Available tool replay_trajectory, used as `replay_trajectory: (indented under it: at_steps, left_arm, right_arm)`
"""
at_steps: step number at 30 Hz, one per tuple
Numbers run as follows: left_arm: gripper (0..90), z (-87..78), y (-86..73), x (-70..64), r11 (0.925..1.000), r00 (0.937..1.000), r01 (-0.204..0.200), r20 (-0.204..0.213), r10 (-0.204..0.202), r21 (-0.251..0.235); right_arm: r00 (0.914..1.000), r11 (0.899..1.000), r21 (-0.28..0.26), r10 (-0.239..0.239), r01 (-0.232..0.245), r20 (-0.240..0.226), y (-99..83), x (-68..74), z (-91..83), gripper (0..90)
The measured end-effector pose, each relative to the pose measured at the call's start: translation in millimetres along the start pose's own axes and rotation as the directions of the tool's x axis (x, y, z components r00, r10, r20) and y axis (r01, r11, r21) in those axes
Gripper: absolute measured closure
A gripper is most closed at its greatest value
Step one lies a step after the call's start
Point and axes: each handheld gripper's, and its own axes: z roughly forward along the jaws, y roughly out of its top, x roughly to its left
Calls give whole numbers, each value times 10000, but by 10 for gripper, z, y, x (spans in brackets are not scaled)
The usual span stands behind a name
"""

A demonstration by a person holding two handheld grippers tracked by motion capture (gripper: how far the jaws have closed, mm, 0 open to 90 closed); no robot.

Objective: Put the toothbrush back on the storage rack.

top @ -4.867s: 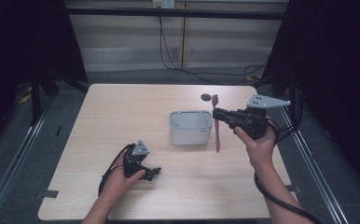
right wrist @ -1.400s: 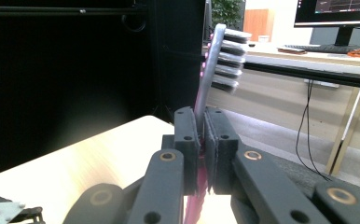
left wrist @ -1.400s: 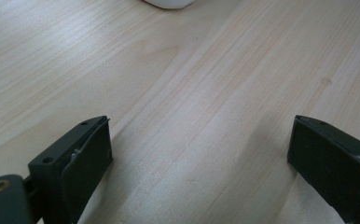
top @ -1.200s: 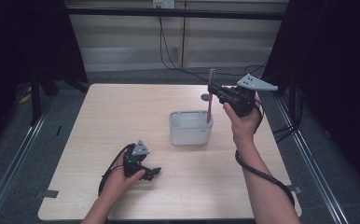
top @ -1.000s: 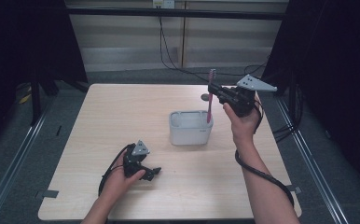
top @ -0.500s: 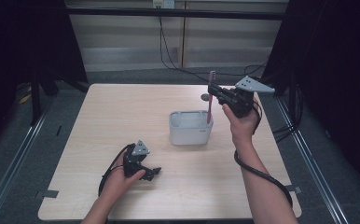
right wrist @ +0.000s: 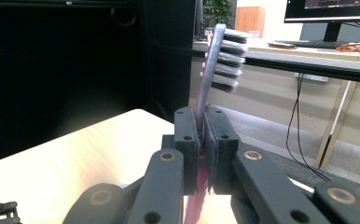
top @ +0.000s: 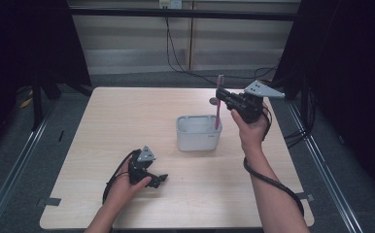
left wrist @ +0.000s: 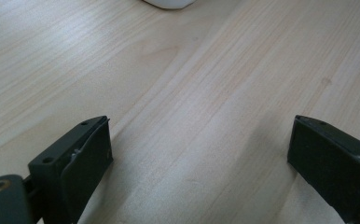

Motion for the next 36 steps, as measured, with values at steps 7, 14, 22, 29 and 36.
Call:
replay_trajectory:
  at_steps: [7,14,22,29,36]
  left_arm:
    - [59,-4,1,6,9999,10000,-93,4,93,65]
    - [59,-4,1,6,9999,10000,-93,8,93,67]
    - [59,-5,1,6,9999,10000,-88,11,88,78]
    - [59,-5,1,5,9999,10000,-91,3,91,75]
    - [59,-4,1,5,9999,10000,-89,4,89,69]
  right_arm:
    - [10000,10000,44,48,-48,-40,-41,4,9,843]
    - [10000,10000,18,42,-42,-51,-84,3,14,843]
    - [10000,9999,61,83,-83,-26,-124,5,9,843]
    - [9999,9999,100,117,-117,7,-166,-2,-4,842]
    - [9998,9997,136,180,-180,-11,-217,-11,-14,842]
